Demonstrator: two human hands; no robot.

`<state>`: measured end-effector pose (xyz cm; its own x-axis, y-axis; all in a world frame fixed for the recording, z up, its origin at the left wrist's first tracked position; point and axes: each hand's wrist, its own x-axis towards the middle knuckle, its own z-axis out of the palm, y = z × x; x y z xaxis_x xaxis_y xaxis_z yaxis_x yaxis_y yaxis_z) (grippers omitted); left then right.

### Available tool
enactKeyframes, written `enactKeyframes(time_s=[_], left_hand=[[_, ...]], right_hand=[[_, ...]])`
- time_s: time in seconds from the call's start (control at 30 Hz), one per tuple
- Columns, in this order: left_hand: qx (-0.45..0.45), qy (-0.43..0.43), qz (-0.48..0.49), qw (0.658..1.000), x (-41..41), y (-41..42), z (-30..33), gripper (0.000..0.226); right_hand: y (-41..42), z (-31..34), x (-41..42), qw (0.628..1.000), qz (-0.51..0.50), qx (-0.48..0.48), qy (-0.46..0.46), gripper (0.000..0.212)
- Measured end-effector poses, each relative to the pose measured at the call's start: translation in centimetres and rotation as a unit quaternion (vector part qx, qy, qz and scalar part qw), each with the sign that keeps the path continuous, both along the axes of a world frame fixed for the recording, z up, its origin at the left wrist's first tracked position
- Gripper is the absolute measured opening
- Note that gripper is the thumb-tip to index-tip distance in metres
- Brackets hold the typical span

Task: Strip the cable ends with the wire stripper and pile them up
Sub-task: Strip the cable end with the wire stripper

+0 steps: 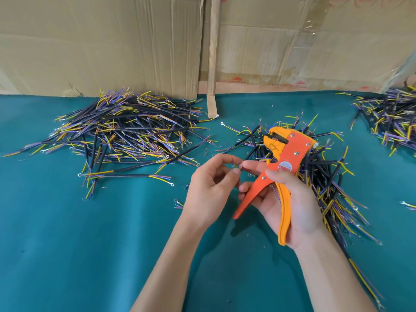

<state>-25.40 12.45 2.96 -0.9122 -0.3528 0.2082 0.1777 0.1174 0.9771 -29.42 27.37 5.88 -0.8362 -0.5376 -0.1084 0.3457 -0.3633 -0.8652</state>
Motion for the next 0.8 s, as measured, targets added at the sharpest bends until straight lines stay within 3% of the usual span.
enactKeyframes(time_s=[0.13,0.23,0.4,0.8], left_hand=[[-0.009,-0.011,0.026,1.000,0.1,-0.2,0.1,0.005],[-0.011,-0.015,0.042,0.999,0.2,-0.2,0.2,0.009],[-0.035,-0.011,0.081,0.996,0.2,-0.5,-0.1,0.012],[0.133,0.009,-0.014,0.991,0.3,-1.0,-0.3,0.016]], right_hand=[[0.0,-0.4,-0.3,1.000,-0.006,-0.015,0.002,0.028],[-0.3,-0.7,-0.7,0.997,0.015,-0.068,-0.032,0.048],[-0.2,-1.2,-0.9,0.994,0.038,-0.094,-0.047,0.057],[-0.5,-1.1,-0.8,0.994,0.036,-0.089,-0.050,0.053]])
